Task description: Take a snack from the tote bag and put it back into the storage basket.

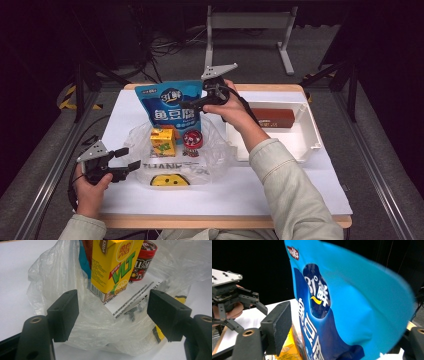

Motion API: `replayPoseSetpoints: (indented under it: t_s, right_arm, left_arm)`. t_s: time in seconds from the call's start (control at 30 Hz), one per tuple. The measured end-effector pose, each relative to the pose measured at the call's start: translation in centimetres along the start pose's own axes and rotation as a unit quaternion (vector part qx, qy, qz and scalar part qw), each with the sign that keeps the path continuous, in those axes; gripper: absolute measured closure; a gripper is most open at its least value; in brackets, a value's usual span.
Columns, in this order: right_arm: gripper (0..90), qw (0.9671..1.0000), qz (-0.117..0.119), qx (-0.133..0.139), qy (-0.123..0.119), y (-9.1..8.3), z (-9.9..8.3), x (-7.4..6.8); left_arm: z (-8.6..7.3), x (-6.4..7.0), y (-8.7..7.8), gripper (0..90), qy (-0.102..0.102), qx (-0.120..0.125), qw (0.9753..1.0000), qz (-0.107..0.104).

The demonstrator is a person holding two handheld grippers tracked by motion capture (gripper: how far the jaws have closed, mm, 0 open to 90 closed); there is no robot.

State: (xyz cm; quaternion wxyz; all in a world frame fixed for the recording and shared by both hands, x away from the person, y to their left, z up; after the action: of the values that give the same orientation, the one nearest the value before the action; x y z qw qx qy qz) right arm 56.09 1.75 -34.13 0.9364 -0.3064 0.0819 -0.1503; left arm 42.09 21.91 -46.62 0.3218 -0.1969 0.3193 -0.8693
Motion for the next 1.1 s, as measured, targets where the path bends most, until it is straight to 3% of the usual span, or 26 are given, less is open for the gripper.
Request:
replayPoseSetpoints:
  t_s: [0.4, 0.5, 0.7, 0.87, 1.1]
  right_arm:
    - [24.1, 0.9999, 0.001, -0.010, -0.008, 2.3, -0.9, 0.0]
    - [24.9, 0.9999, -0.001, 0.005, -0.010, 2.5, -0.8, 0.0]
    - [25.9, 0.9999, -0.002, 0.010, -0.010, 2.5, -1.0, 0.1]
    - [28.5, 0.9996, -0.016, 0.007, -0.022, 2.6, -1.4, 0.3]
    - [33.4, 0.9977, -0.031, -0.016, -0.059, 3.4, -2.1, -0.1]
  left_arm:
    - [0.0, 0.0, -0.1, 26.2, -0.002, 0.001, 1.0000, -0.003]
    - [0.0, -0.1, -0.1, 26.1, -0.002, 0.002, 1.0000, -0.002]
    - [0.0, -0.1, -0.1, 26.1, -0.001, 0.002, 1.0000, -0.003]
    - [0.0, -0.1, 0.0, 26.0, 0.000, 0.000, 1.0000, -0.003]
    - [0.0, -0.1, -0.1, 26.0, -0.002, 0.002, 1.0000, -0.003]
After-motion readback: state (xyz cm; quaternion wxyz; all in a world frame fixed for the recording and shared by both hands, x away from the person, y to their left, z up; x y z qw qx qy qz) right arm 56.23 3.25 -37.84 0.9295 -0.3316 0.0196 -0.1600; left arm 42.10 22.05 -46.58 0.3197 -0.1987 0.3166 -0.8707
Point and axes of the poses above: each handheld gripper's, and its own axes: y roughly forward along the jaws, z roughly out of its top, x roughly to its right, the point moved 10 cm from there along y, roughly forward along the jaws, and after that the axes turned 15 degrees about -x, right-handed, at the moved point
